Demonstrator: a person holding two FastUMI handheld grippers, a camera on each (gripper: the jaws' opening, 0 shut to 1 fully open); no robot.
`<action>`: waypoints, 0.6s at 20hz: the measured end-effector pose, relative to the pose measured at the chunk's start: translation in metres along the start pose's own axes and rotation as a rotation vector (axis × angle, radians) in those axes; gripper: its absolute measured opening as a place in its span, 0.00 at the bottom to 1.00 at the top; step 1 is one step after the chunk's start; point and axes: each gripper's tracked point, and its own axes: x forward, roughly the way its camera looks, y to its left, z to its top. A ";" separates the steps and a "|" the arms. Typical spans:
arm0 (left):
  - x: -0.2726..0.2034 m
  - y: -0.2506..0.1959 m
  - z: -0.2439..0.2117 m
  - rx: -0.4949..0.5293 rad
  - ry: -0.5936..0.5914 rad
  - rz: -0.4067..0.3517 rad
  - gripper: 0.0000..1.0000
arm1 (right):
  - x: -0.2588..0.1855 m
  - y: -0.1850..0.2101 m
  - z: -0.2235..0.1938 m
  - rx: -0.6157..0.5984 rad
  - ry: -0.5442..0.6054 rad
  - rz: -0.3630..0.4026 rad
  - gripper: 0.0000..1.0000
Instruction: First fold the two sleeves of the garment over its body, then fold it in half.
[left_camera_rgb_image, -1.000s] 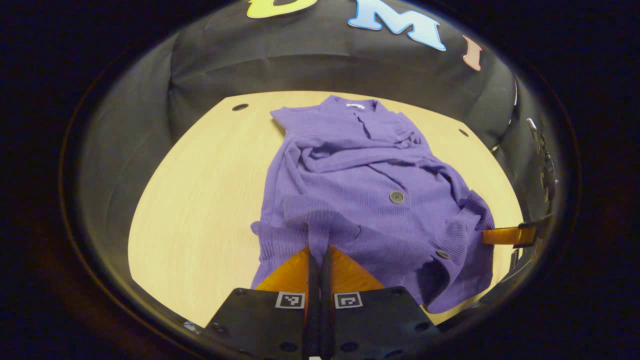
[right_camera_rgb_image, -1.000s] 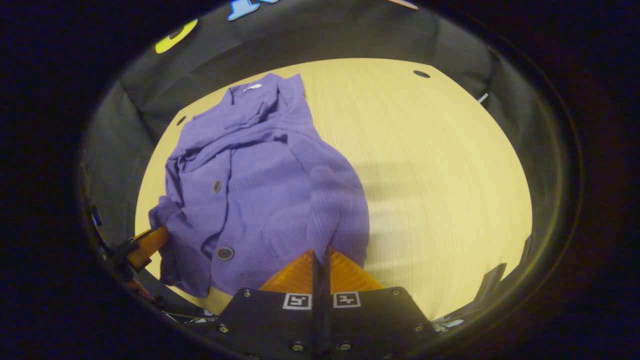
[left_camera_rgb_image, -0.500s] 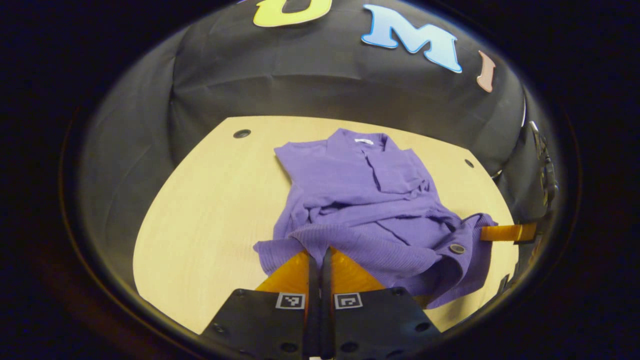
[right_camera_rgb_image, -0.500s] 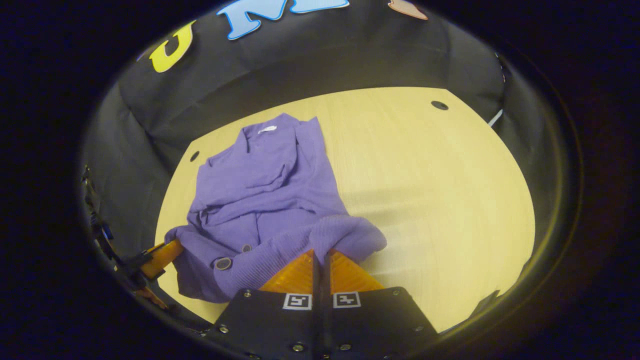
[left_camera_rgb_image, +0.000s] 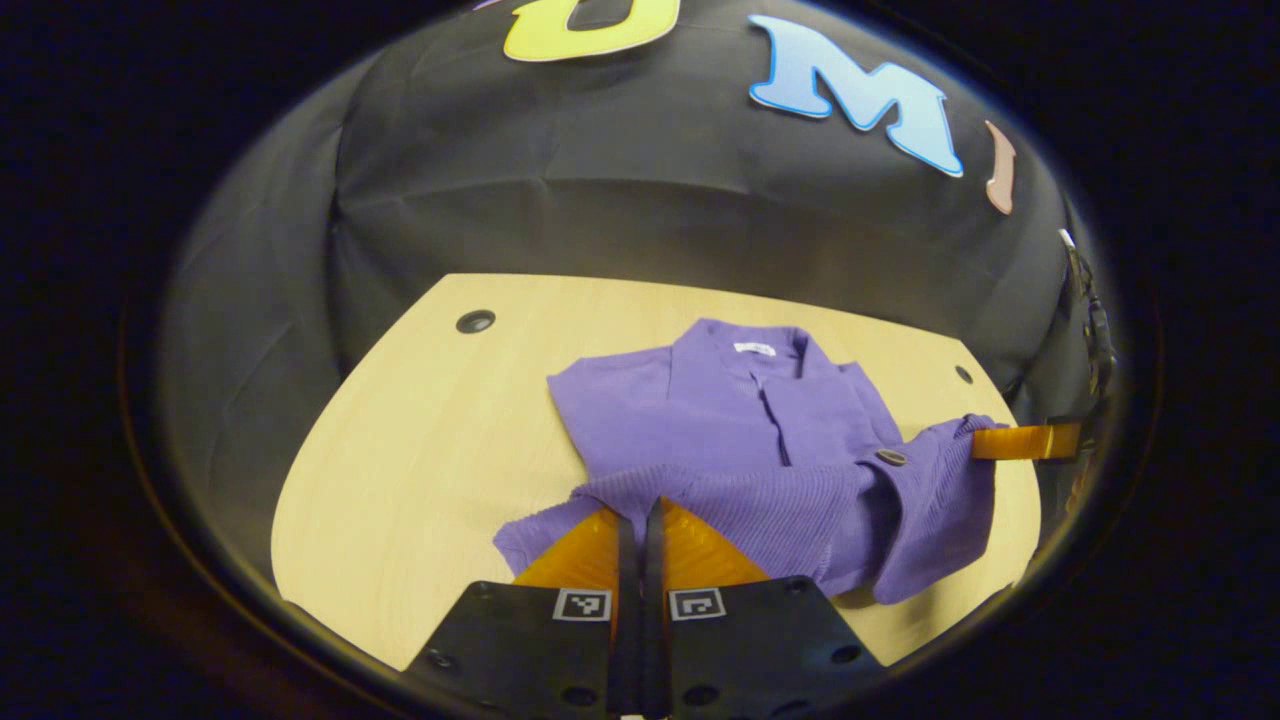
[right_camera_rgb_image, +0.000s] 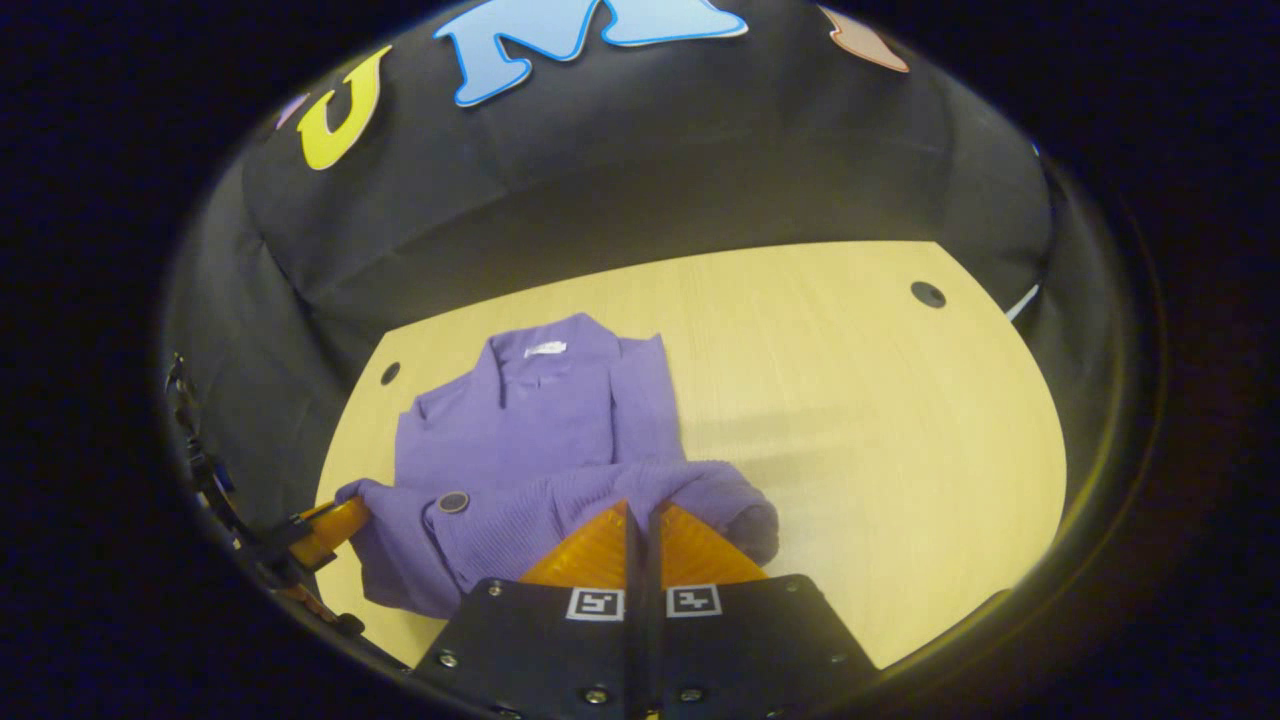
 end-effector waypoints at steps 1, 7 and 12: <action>0.008 0.001 0.012 -0.005 -0.015 0.001 0.07 | 0.009 0.001 0.012 -0.001 -0.012 0.003 0.01; 0.064 0.001 0.077 -0.016 -0.097 -0.002 0.07 | 0.055 0.006 0.079 0.012 -0.097 0.018 0.01; 0.113 -0.006 0.112 0.004 -0.163 -0.013 0.06 | 0.096 -0.003 0.102 0.034 -0.122 -0.002 0.01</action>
